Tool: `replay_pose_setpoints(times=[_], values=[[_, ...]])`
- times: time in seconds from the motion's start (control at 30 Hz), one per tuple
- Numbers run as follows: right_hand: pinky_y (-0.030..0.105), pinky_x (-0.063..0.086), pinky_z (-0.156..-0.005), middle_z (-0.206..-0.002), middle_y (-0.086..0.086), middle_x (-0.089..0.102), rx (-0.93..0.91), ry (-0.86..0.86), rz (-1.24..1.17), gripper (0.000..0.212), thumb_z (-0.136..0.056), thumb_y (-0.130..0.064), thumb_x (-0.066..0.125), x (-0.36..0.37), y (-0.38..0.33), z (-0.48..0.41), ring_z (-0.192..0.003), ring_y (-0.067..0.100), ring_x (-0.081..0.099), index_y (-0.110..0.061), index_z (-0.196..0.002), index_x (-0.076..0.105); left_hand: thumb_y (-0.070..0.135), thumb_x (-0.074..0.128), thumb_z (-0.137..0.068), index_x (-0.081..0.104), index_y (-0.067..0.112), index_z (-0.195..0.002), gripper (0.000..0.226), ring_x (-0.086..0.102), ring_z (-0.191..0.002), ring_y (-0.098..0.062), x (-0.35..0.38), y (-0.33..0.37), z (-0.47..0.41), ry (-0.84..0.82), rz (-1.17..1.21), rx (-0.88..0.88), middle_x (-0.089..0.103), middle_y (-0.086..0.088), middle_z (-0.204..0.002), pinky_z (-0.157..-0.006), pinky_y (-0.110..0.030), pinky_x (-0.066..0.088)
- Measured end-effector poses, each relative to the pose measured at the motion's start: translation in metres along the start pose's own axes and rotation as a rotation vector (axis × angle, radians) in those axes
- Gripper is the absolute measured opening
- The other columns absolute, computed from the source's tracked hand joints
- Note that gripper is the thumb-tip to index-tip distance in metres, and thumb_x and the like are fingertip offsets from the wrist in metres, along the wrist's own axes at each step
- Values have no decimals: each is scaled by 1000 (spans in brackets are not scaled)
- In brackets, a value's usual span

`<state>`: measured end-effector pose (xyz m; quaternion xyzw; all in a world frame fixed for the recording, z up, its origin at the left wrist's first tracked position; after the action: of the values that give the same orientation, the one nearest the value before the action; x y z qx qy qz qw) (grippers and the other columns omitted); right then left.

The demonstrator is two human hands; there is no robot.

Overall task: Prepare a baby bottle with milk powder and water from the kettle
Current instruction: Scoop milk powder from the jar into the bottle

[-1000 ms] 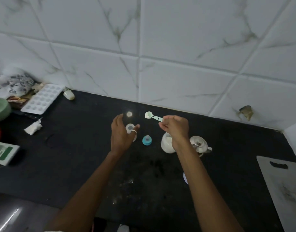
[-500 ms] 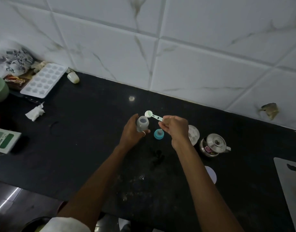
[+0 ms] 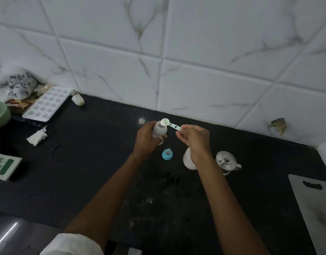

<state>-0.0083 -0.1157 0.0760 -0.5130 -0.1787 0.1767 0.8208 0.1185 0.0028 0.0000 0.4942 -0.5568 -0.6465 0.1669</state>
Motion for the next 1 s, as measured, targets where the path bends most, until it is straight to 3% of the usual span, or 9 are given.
replay_pose_setpoints(times=[0.2,0.4,0.57,0.73,1.0], values=[[25,63,-73,-94,13,75,-134,54,16,13,-88,8,67,-34,-76,23,-82,22,78,-1,-91,75,30,87,-72,65,17,-121,56,63,-94,-11,3,82,-13,10,-40,153,67,6,-108,-78,-18,48],[26,64,-73,-84,5,77,-310,130,137,18,-86,2,68,-60,-125,37,-68,14,77,-11,-78,77,33,86,-75,61,11,-129,64,61,-99,-11,10,132,-12,29,-9,216,65,5,-113,-77,-11,42],[20,61,-69,-80,0,76,-411,144,262,12,-87,-3,69,-66,-126,45,-72,14,77,-12,-83,76,36,86,-75,62,13,-128,63,63,-98,-12,12,142,-2,30,5,220,69,3,-115,-74,-7,42],[28,63,-77,-80,-2,75,-486,141,316,17,-87,-2,69,-66,-119,51,-73,13,77,-18,-84,75,34,86,-75,61,12,-128,62,61,-95,-11,10,140,7,34,-21,216,65,7,-110,-73,-7,41],[32,62,-84,-91,1,77,-731,128,535,17,-91,-7,65,-56,-106,54,-83,15,75,-10,-102,78,31,87,-73,62,12,-129,64,63,-97,-14,5,132,13,52,-25,194,68,2,-114,-81,-21,49]])
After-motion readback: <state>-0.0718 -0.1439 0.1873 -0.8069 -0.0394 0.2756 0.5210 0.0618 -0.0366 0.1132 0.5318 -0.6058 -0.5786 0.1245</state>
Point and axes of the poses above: each hand's wrist, its own z-axis away from the middle knuckle, its own x-axis out of the palm, y = z × x, the point moved 2 cm from there along -z, towards the middle knuckle
